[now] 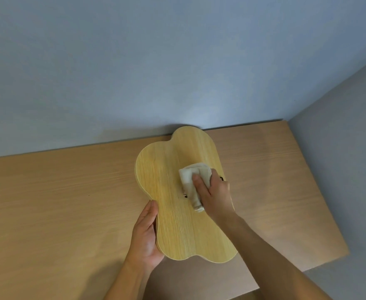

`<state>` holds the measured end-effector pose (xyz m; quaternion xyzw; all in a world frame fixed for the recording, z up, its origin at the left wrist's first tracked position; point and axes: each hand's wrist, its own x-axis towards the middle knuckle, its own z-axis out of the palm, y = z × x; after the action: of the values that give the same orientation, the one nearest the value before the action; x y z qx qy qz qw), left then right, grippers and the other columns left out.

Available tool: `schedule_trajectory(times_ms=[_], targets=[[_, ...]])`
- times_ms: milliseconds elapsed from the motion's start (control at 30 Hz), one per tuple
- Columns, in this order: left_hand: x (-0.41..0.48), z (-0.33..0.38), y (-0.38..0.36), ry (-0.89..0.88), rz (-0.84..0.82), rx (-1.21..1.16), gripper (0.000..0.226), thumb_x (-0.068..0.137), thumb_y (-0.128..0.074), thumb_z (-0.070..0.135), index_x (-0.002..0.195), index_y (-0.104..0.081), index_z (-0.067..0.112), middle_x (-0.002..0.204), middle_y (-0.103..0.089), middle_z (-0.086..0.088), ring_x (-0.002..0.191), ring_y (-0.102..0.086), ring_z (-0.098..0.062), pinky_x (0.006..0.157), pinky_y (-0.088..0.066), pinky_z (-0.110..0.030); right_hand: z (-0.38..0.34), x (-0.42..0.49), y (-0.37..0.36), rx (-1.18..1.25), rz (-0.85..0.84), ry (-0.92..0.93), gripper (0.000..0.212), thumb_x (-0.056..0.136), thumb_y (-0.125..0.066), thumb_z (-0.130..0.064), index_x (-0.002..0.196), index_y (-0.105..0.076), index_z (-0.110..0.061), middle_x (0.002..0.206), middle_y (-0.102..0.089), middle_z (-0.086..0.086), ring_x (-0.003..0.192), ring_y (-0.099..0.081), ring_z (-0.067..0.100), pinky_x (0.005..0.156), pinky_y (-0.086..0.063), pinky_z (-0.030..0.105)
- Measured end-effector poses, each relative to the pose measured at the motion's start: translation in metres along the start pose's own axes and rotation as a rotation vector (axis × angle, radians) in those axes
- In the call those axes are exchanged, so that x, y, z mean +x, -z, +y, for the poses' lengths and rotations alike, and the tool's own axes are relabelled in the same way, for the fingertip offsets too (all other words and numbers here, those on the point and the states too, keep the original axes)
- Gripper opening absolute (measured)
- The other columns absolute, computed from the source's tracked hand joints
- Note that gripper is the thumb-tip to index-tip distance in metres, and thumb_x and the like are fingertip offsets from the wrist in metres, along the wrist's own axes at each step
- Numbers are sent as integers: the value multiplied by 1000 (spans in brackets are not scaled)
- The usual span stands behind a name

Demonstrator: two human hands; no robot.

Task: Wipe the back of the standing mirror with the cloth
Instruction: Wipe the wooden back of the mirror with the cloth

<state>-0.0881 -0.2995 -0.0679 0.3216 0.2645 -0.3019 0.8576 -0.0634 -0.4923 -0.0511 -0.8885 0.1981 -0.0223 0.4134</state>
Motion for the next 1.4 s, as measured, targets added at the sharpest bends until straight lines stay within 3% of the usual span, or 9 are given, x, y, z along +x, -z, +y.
schedule_trajectory(times_ms=[167, 400, 467, 567, 667, 967, 1133, 1267, 1400], targets=[[2, -1, 2, -12, 11, 13, 44, 101, -52, 36, 135, -68, 13, 139, -71, -15, 129, -66, -38, 99, -57, -58, 46, 6, 7, -149, 145, -68, 28, 103, -52, -44, 89, -49, -19, 63, -58, -10, 55, -62, 15, 74, -58, 60], [2, 0, 1, -7, -16, 8, 52, 101, -52, 36, 144, -59, 8, 143, -67, -18, 129, -65, -39, 102, -55, -61, 87, 20, 44, -382, 194, -286, 37, 105, -44, -43, 97, -50, -7, 78, -69, 13, 74, -69, 37, 94, -46, 51], [0, 0, 0, -9, -32, -1, 49, 101, -53, 36, 140, -64, 10, 139, -70, -16, 124, -69, -36, 95, -59, -55, 71, 23, 50, -289, 247, -271, 30, 105, -51, -37, 98, -49, -7, 78, -70, 11, 70, -70, 35, 86, -54, 52], [-1, 1, -1, -20, -44, -16, 46, 101, -54, 36, 136, -67, 10, 132, -74, -14, 117, -73, -33, 88, -61, -50, 25, 11, 40, -32, 201, -149, 28, 103, -58, -38, 98, -54, -11, 73, -70, 1, 61, -75, 24, 51, -62, 44], [-1, 1, -2, -28, -44, -14, 44, 102, -53, 35, 134, -68, 9, 130, -74, -15, 115, -73, -34, 89, -61, -50, -8, -8, 15, 17, 43, 1, 35, 100, -58, -47, 97, -58, -12, 73, -71, 2, 57, -73, 17, 43, -58, 36], [-4, 2, -9, -22, -46, -7, 46, 99, -58, 35, 135, -67, 9, 130, -74, -16, 112, -75, -34, 83, -62, -49, 51, 4, 19, -195, 148, -171, 35, 104, -54, -41, 95, -54, -7, 75, -71, 11, 65, -70, 32, 70, -61, 51], [-6, 2, -12, -7, -18, 5, 50, 100, -57, 36, 143, -62, 11, 143, -67, -19, 126, -67, -40, 89, -61, -52, 82, 20, 42, -431, 187, -281, 35, 105, -50, -43, 96, -50, -9, 76, -68, 11, 73, -69, 35, 93, -42, 48], [-5, 2, -12, -1, 0, 3, 51, 102, -54, 35, 146, -58, 8, 152, -57, -26, 138, -55, -48, 93, -59, -55, 47, 24, 47, -174, 245, -207, 30, 103, -57, -39, 97, -52, -10, 73, -66, 1, 66, -70, 29, 66, -55, 38], [-5, 1, -12, 0, -23, -4, 51, 106, -50, 34, 147, -55, 5, 154, -52, -30, 138, -53, -52, 97, -56, -59, 1, 4, 24, 68, 82, -31, 27, 98, -62, -47, 93, -58, -21, 69, -69, -2, 57, -71, 8, 42, -53, 24]])
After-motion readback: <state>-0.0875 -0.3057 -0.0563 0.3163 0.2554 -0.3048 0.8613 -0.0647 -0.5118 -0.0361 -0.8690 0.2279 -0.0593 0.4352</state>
